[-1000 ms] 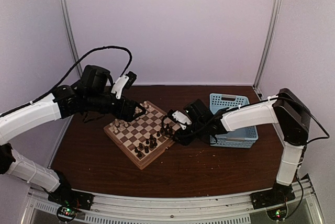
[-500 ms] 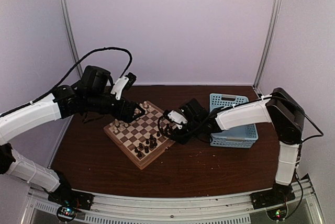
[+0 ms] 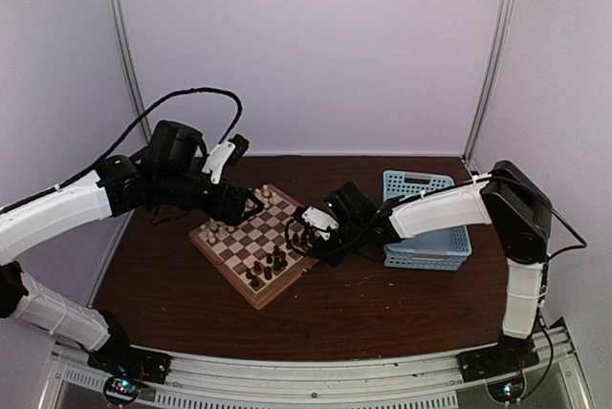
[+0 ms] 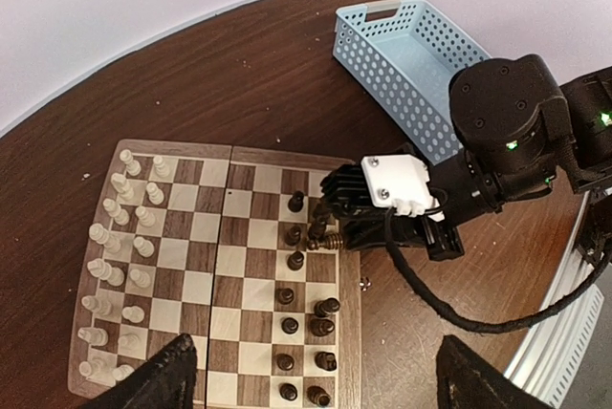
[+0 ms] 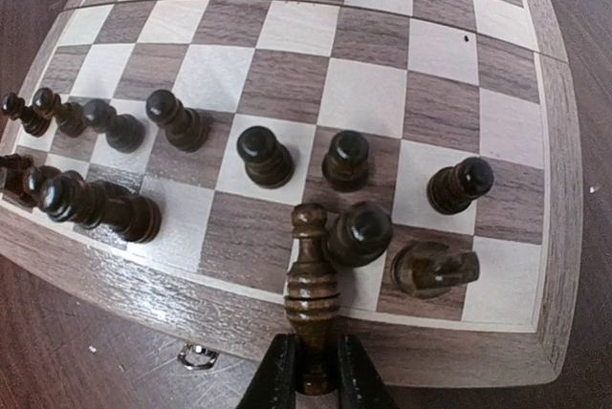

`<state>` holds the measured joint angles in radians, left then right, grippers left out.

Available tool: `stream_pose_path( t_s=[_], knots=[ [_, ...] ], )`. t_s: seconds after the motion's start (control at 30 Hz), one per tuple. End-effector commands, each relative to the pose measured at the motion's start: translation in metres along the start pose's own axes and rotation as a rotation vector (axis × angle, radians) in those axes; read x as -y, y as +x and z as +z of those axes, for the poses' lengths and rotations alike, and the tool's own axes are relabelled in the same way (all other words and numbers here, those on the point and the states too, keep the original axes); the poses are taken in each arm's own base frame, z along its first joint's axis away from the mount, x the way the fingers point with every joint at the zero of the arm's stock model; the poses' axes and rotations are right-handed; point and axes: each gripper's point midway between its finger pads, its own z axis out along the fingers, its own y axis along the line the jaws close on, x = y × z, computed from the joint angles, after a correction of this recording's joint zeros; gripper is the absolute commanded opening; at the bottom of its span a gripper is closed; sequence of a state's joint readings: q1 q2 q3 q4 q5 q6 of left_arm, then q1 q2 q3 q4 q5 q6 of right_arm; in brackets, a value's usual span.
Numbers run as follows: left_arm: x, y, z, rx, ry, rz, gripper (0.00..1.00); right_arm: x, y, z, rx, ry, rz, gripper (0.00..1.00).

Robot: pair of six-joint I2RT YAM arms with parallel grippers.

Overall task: Set up the chess pieces on the board
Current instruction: Pick up the chess piece from the chessboard.

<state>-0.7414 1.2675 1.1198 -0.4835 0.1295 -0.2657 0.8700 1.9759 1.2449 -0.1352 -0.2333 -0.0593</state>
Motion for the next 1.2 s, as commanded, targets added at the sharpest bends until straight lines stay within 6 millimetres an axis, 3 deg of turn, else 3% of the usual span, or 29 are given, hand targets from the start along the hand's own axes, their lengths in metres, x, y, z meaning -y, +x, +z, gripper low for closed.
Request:
stream_pose_path(
  t_s=[0.0,0.27,0.4,0.57,0.73,1.03,1.17],
  knots=[
    [0.0,-0.013,-0.01,0.047,-0.011,0.024,0.86,-0.016,-0.008,-0.018,0.047,-0.058,-0.038,0.14],
    [0.001,-0.017,-0.015,0.061,-0.009,0.021,0.87,-0.034,-0.019,-0.058,0.113,-0.136,-0.099,0.14],
    [0.01,-0.022,-0.016,0.08,0.042,-0.019,0.86,-0.037,-0.036,-0.089,0.186,-0.128,-0.102,0.14],
    [0.04,-0.041,-0.012,0.127,0.23,-0.167,0.83,-0.043,-0.07,-0.132,0.339,-0.141,-0.072,0.14],
    [0.034,-0.059,-0.004,0.166,0.263,-0.434,0.74,-0.048,-0.098,-0.169,0.493,-0.167,-0.019,0.15],
    [0.057,-0.071,0.002,0.122,0.438,-0.526,0.61,-0.06,-0.118,-0.189,0.537,-0.206,-0.061,0.15],
    [0.054,-0.065,0.009,0.098,0.42,-0.541,0.59,-0.066,-0.125,-0.193,0.549,-0.23,-0.072,0.16]
  ],
)
